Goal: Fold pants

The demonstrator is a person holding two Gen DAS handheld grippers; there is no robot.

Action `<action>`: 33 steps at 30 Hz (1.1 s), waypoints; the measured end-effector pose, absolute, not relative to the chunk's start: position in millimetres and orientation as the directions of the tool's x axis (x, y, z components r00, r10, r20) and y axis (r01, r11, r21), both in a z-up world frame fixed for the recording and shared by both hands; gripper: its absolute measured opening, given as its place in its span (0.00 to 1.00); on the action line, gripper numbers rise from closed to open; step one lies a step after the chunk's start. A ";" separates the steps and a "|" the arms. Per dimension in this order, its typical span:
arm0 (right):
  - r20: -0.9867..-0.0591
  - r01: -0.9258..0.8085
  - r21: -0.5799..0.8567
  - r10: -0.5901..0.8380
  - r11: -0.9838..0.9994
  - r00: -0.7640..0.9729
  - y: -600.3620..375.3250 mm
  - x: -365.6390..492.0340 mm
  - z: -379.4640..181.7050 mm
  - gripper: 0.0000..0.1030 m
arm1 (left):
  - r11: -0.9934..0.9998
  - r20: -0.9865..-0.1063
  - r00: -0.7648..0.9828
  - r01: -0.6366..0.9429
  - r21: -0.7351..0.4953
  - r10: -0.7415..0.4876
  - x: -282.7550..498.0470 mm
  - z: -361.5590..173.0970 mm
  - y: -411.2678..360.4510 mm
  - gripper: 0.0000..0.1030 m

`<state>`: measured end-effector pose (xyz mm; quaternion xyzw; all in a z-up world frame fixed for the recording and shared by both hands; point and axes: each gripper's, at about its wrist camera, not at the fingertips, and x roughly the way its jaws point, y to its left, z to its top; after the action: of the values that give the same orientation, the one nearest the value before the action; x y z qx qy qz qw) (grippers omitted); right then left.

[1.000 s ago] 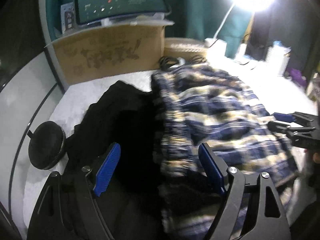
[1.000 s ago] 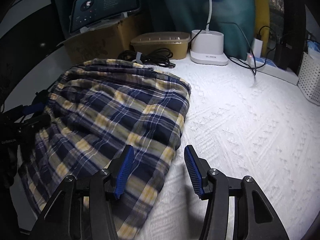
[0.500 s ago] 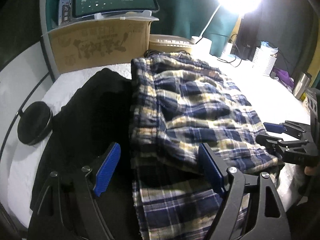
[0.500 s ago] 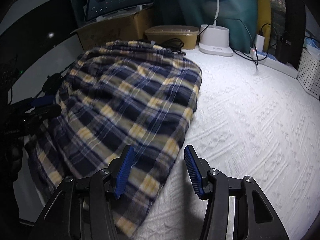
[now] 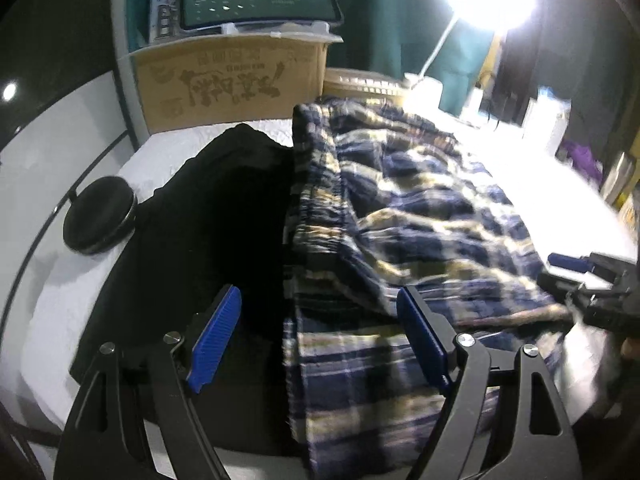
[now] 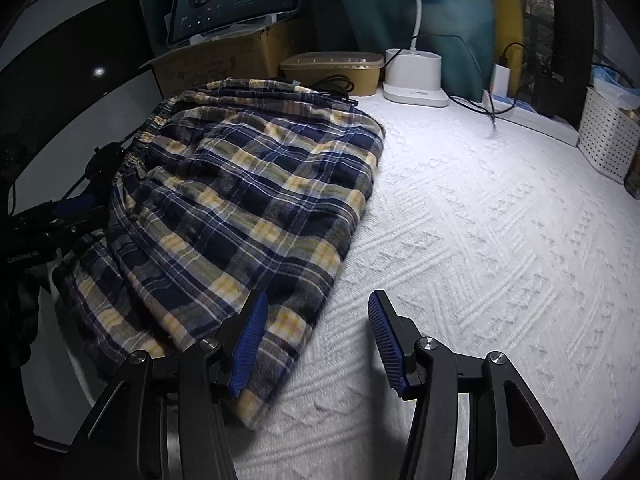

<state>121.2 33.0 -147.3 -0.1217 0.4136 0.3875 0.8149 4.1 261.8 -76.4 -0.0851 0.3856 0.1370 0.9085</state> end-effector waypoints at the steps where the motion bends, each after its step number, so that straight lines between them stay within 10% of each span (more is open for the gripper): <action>1: -0.767 -0.730 0.124 0.532 0.672 0.359 30.6 120.6 -146.6 0.53 | 0.944 -0.717 0.673 -0.324 -0.066 0.181 1.4 -75.4 258.3 0.79; 33: -0.688 -0.559 0.140 0.487 0.817 0.539 -116.3 101.7 -112.6 0.53 | 0.988 -0.684 0.729 -0.102 -0.113 -0.003 11.7 -50.5 125.9 0.79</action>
<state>101.7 -116.3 -112.6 -0.0482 0.3763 0.2986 0.8758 11.7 125.9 -50.5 -0.0712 0.3669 0.0266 0.9272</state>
